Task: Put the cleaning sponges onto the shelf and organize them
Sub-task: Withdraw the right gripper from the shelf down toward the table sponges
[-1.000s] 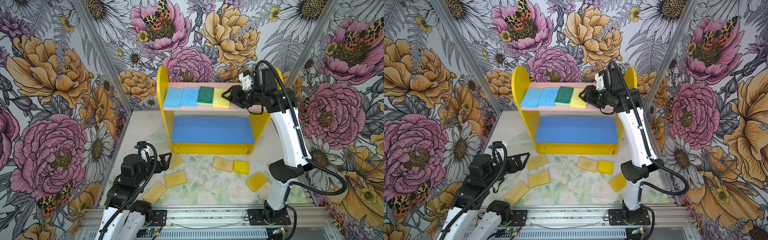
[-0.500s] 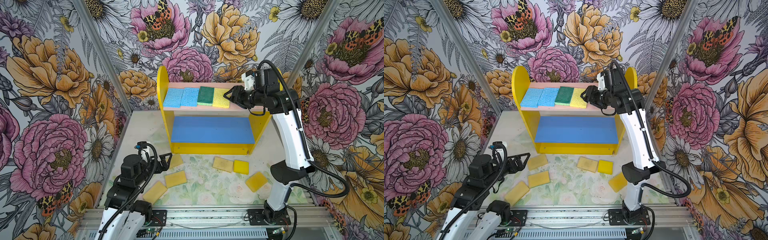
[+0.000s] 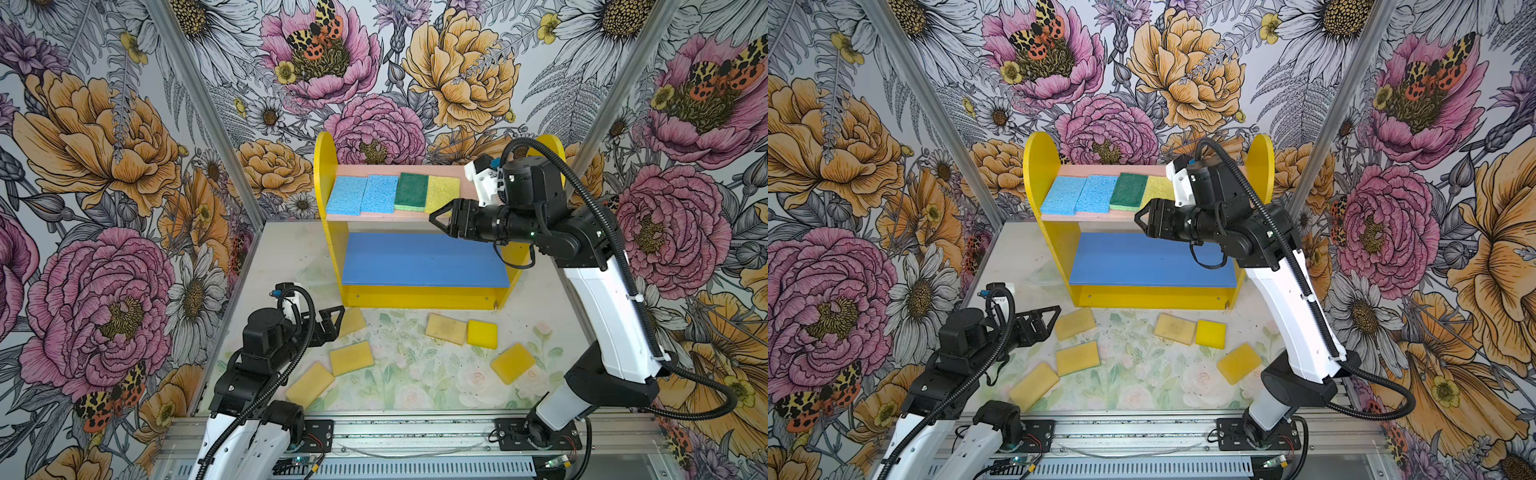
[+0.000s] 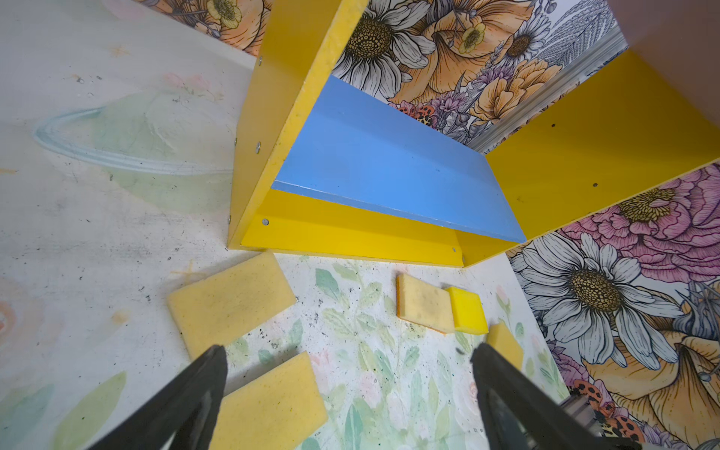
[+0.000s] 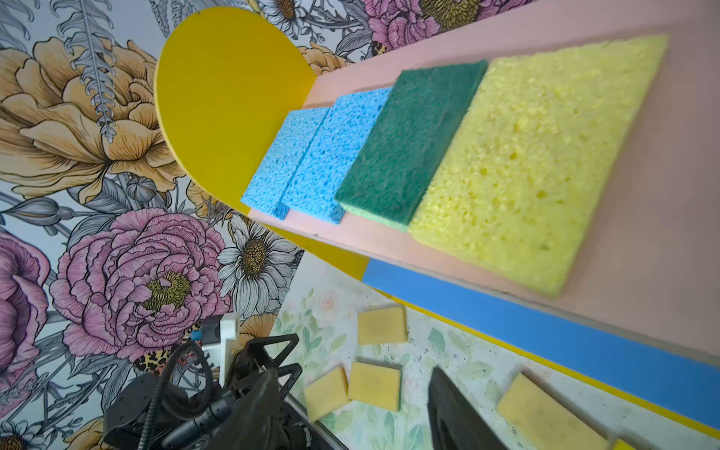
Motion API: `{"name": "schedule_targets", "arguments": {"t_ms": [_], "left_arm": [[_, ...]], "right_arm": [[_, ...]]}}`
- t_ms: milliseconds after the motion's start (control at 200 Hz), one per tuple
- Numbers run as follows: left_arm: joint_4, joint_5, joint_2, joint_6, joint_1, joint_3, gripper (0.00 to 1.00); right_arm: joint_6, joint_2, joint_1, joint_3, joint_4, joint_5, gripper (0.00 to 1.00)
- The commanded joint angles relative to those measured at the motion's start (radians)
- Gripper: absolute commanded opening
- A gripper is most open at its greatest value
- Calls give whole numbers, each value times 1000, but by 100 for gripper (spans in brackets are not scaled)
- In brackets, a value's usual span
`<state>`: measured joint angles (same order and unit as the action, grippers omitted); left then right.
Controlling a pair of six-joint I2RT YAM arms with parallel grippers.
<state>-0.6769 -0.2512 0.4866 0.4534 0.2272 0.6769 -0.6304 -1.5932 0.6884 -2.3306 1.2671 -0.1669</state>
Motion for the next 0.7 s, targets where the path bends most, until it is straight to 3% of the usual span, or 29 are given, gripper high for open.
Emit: {"name": "schedule_targets", "arguments": {"t_ms": [0,155,315,445,545,695], "left_arm": [[7,-4,3,-2,11,6,99],[1,26,-6,5,13,6,99],[-8,44,-8,10,19,5,99],[-9,42,0,11,24,5,99],[-9,50,0,13,32,5,99],[-10,50,2,13,49,6,99]], "right_arm": [[10,96,79,124,-64,69,62],[-69,277,200,460,-191,113,63],[-221,479,276,921,-445,133,63],[-354,532,313,1235,-684,118,64],[-403,485,330,1376,-851,86,64],[-414,469,309,1471,-855,170,66]]}}
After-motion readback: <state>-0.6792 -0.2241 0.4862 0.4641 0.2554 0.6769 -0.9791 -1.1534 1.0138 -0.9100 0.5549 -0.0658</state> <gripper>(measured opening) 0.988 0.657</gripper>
